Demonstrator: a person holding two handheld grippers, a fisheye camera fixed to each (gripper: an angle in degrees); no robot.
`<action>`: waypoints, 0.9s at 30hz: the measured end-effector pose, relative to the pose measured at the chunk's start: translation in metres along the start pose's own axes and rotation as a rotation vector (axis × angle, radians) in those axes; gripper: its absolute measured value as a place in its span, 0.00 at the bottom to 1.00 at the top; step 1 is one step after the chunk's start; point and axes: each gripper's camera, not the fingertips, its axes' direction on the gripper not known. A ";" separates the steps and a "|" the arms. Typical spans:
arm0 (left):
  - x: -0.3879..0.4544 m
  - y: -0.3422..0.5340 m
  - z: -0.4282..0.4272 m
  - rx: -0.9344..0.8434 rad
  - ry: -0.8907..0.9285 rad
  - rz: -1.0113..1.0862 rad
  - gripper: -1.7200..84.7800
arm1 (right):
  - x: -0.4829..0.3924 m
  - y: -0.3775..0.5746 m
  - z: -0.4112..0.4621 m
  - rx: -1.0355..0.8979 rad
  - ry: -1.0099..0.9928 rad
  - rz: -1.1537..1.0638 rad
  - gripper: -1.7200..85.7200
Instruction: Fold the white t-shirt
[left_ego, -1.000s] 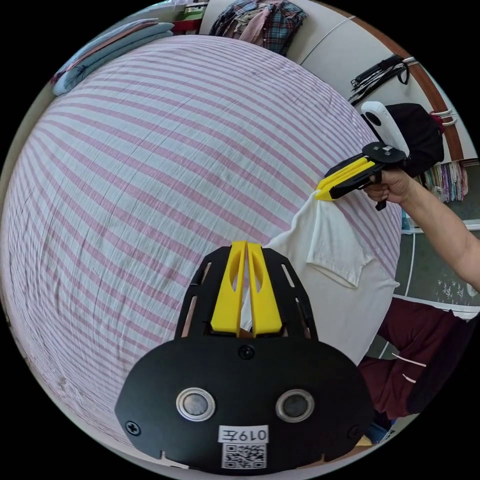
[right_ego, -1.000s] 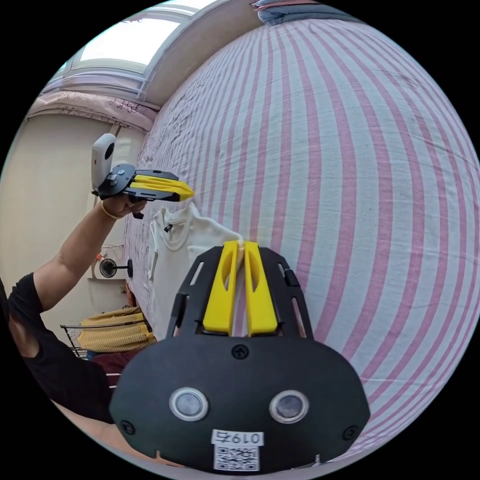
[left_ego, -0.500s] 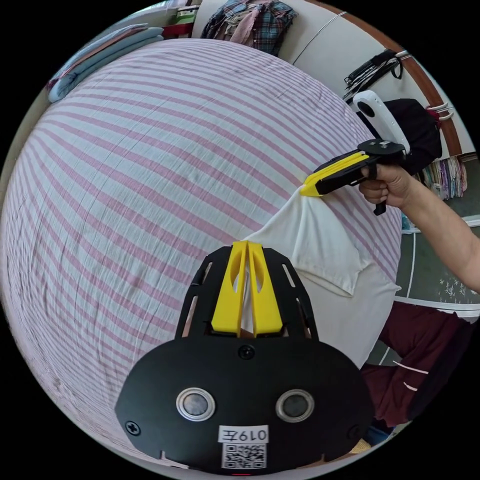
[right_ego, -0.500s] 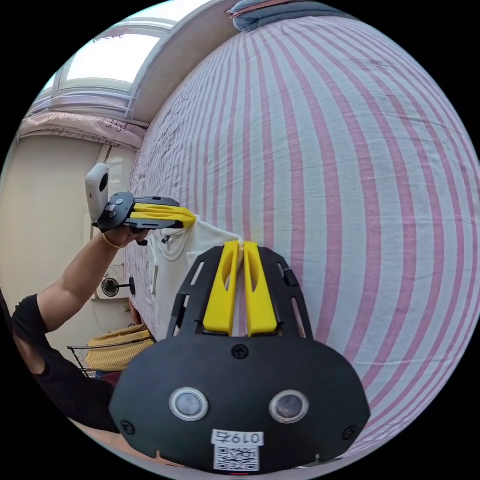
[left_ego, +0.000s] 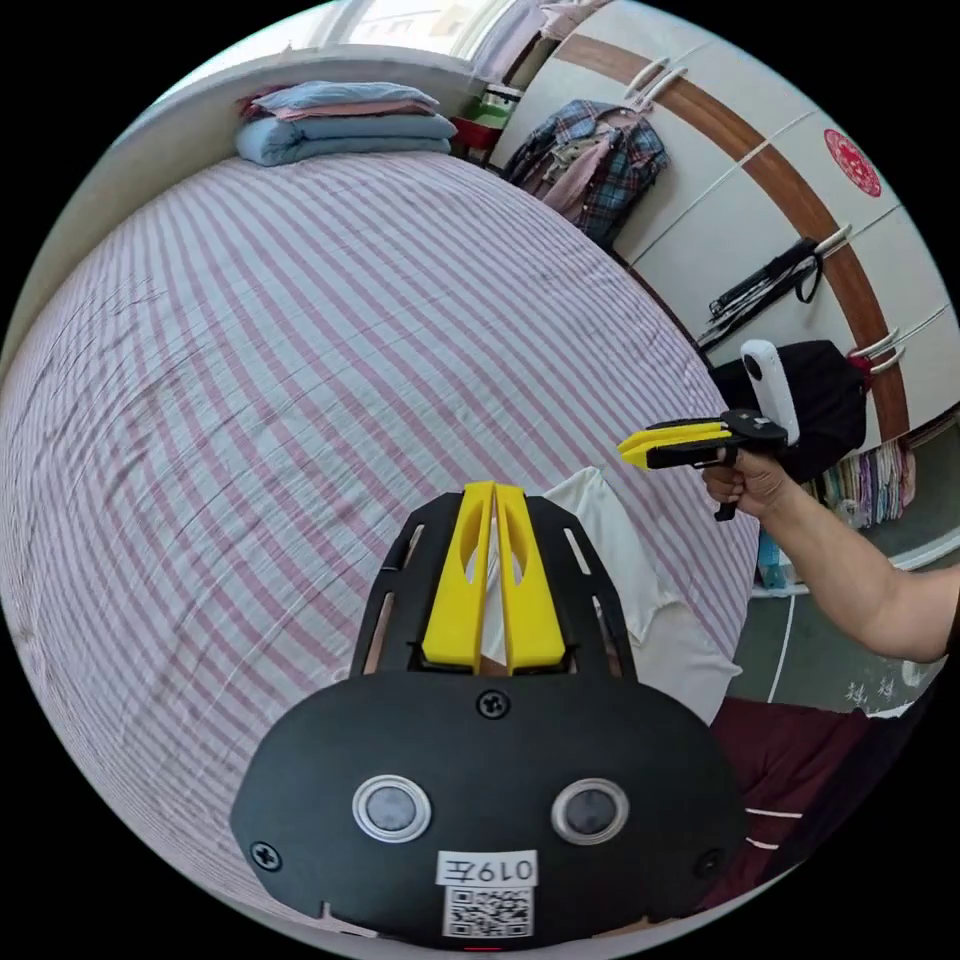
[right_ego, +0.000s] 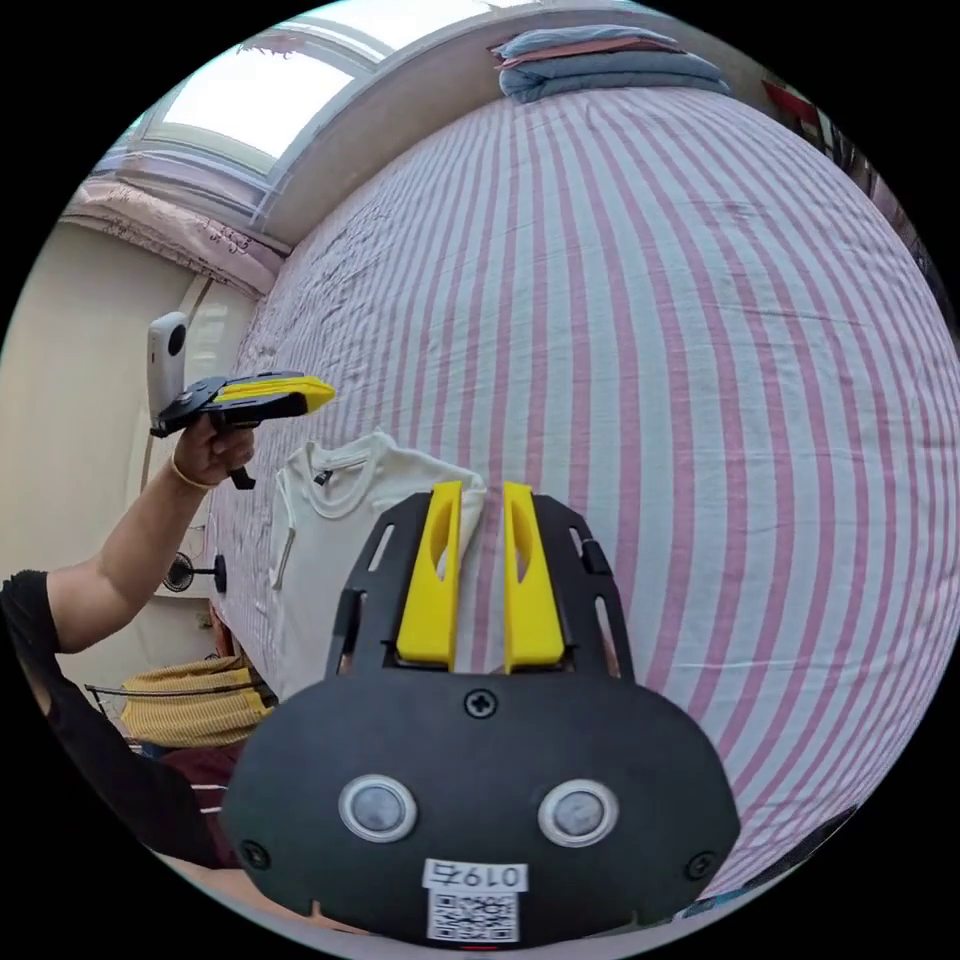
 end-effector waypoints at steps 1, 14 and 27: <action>-0.019 0.027 -0.020 0.057 -0.002 -0.052 0.04 | -0.021 -0.006 -0.001 0.019 -0.035 -0.069 0.09; -0.192 0.320 -0.067 -0.021 -0.133 -0.419 0.12 | -0.250 -0.141 0.183 -0.317 -0.122 -0.576 0.08; -0.296 0.380 -0.037 0.001 0.108 -0.349 0.14 | -0.314 -0.224 0.298 -0.569 -0.198 -0.678 0.12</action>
